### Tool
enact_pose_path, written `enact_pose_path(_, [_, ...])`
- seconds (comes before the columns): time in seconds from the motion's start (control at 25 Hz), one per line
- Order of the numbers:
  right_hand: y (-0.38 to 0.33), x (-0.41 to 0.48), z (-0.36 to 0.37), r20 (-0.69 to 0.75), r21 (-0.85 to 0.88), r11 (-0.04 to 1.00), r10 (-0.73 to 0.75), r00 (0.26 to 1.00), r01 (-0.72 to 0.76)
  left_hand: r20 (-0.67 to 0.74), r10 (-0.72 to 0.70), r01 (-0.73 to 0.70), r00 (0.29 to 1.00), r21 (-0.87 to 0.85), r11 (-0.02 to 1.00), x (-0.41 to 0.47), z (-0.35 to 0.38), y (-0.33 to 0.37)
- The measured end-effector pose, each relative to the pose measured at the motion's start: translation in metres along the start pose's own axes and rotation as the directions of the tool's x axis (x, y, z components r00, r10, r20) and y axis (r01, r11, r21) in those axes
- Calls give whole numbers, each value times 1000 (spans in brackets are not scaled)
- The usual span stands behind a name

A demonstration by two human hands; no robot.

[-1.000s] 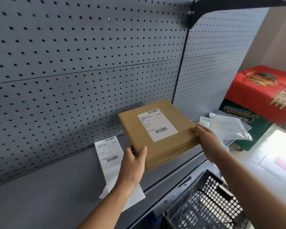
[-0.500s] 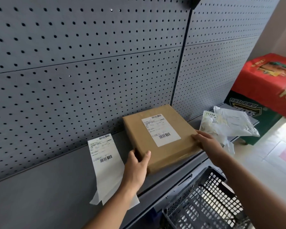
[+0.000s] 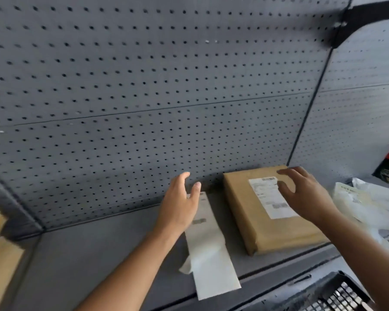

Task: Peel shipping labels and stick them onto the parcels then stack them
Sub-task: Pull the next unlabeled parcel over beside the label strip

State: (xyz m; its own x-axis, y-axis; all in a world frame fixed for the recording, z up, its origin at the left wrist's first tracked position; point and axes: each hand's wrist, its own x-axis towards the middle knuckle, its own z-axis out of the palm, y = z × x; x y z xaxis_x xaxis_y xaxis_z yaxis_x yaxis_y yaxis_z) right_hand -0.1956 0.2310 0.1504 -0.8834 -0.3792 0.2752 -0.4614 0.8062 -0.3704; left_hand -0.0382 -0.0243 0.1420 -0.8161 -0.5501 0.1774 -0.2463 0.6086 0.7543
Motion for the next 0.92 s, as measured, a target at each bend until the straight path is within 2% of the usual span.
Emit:
enact_pose_path(0.12, [-58,8,0,-13,-28,991,-133,991,133,-93,15,-10,996,57,998,0,-58,-10])
enact_pose_path(0.28, [-152,17,3,-31,17,951,-310,950,310,-256,32,-3,966,116,993,-11,-148,-25])
enact_pose_path(0.56, [-324,6,28,-69,158,797,-580,812,582,-511,-2,143,859,236,961,-59,-303,-68])
enact_pose_path(0.76, [-430,-31,55,-18,339,684,-682,731,646,-659,-95,318,746,227,920,-115,-396,-125])
enact_pose_path(0.92, [-494,-62,79,74,568,622,-690,720,539,-745,-173,493,644,232,839,-165,-451,-174])
